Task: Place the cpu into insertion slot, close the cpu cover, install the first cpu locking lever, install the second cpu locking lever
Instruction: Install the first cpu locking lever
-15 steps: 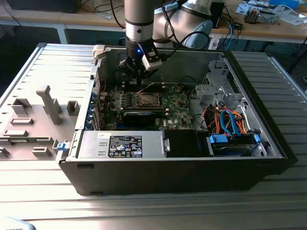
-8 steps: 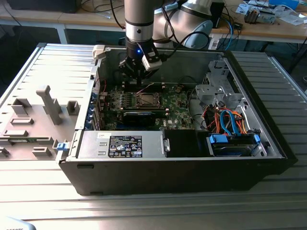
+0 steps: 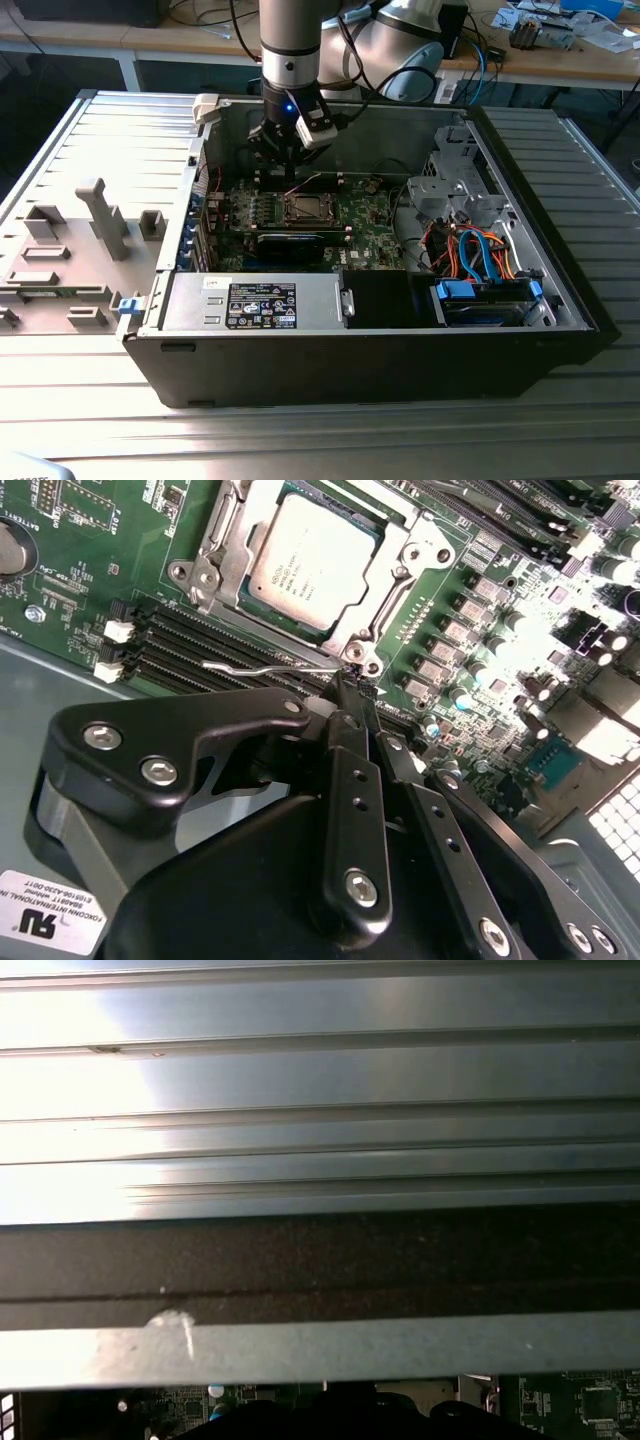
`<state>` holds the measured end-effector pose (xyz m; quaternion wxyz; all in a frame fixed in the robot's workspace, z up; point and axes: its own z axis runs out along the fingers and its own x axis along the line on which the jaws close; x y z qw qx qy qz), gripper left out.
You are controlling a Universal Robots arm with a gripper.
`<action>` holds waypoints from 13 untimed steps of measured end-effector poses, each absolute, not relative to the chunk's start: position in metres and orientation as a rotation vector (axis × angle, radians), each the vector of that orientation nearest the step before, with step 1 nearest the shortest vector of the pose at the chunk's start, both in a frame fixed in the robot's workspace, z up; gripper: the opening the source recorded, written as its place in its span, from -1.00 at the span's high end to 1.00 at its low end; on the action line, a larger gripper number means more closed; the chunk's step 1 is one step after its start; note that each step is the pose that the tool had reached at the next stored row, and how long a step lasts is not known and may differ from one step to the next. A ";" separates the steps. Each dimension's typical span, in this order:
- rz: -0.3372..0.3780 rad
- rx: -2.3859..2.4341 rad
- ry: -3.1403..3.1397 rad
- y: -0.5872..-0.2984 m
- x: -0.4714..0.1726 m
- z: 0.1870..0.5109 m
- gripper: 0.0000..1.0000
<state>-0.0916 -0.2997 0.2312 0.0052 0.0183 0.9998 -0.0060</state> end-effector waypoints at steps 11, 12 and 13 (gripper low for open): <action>-0.019 0.057 3.131 -0.300 -0.092 0.228 0.79; -0.019 0.057 3.130 -0.300 -0.092 0.228 0.79; -0.019 0.057 3.131 -0.300 -0.092 0.227 0.79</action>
